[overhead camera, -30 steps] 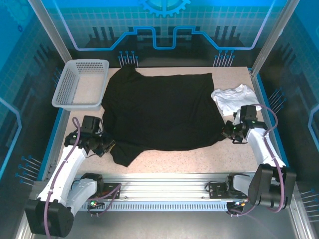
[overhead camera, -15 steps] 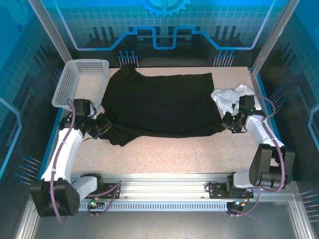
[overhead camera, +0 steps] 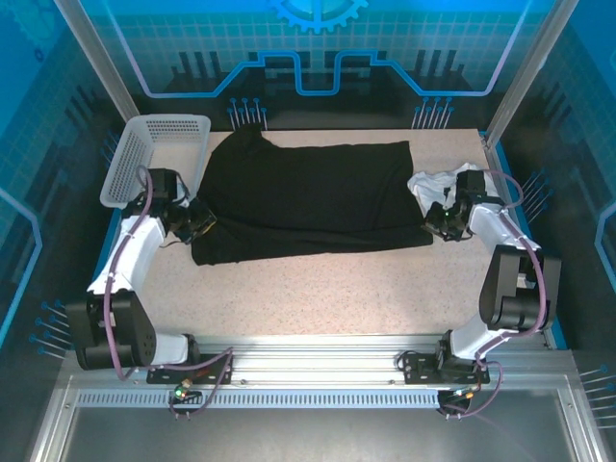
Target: Fold the inside-out t-shirt
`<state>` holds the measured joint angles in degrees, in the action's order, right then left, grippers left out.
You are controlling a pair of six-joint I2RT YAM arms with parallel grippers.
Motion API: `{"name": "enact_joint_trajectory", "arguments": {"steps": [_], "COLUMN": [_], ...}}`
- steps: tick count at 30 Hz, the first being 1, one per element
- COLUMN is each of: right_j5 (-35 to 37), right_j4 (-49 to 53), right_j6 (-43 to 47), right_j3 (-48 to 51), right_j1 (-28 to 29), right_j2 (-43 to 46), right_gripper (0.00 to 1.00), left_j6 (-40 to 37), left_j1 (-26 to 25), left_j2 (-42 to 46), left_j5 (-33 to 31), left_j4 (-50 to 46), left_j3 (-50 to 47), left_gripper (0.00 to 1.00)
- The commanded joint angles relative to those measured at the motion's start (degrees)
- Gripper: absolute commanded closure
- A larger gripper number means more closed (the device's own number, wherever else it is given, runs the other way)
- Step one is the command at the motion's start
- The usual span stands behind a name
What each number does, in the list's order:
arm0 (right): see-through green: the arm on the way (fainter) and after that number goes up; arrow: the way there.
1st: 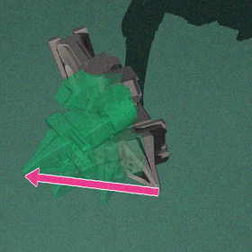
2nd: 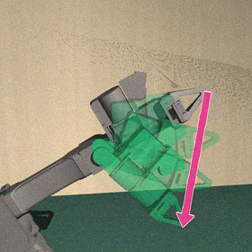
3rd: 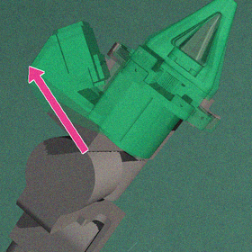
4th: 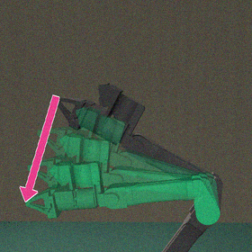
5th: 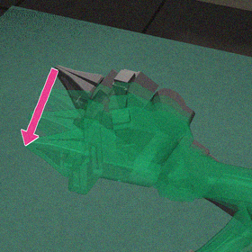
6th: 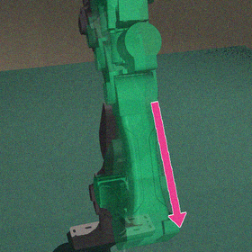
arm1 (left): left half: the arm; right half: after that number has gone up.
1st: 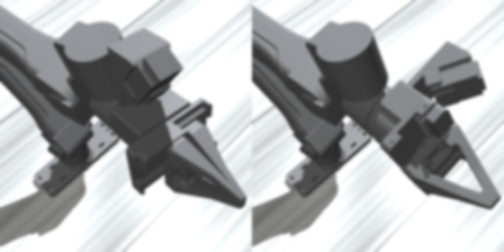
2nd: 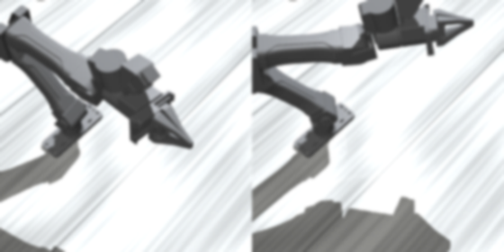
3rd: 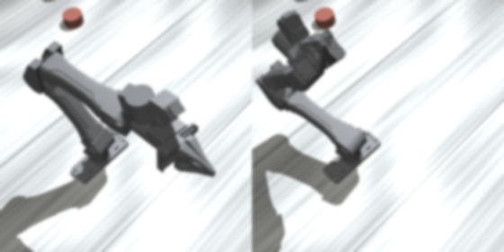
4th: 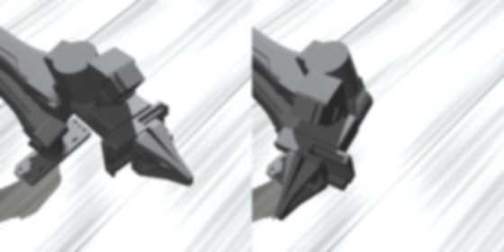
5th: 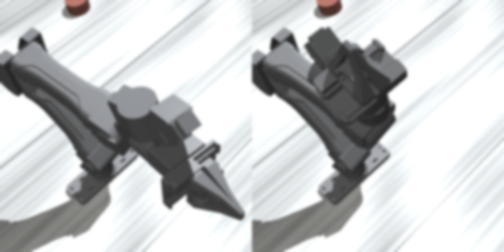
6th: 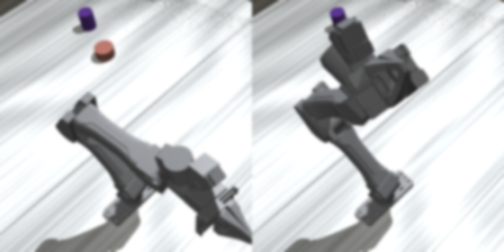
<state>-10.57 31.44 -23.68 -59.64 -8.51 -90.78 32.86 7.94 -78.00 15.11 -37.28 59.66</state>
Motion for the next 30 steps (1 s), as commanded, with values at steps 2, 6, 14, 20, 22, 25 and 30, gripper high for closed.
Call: {"name": "enact_joint_trajectory", "arguments": {"steps": [2,6,14,20,22,25,30], "right_j5": [0.40,0.35,0.86,1.18,1.82,0.55,0.18], "right_j4": [-0.97,-1.70,-2.09,-1.69,-1.84,-1.36,0.42], "right_j6": [-0.84,-1.20,-1.88,-2.16,-2.16,-2.06,-0.92], "right_j3": [-2.19,-3.21,-8.20,-14.86,-17.48,-22.57,-28.73], "right_j1": [1.13,1.31,2.64,3.33,3.35,3.41,3.43], "right_j2": [-2.00,-3.53,-8.61,-14.48,-16.78,-21.22,-24.93], "right_gripper": [1.00,1.00,1.00,0.99,0.98,0.92,0.66], "left_j6": [-0.09,-0.10,0.17,-0.14,0.44,1.56,2.87], "left_j1": [0.75,0.76,1.26,2.23,2.43,2.43,2.43], "left_j2": [-2.00,-3.28,-6.34,-11.33,-13.48,-17.49,-24.23], "left_j5": [1.28,0.56,0.02,-0.30,-0.11,0.17,1.72], "left_j4": [2.76,3.57,4.47,4.41,4.70,5.36,4.74], "left_j3": [1.78,2.32,3.67,7.27,9.08,12.23,18.91], "left_gripper": [1.00,1.00,1.00,1.00,1.00,1.00,0.71]}}
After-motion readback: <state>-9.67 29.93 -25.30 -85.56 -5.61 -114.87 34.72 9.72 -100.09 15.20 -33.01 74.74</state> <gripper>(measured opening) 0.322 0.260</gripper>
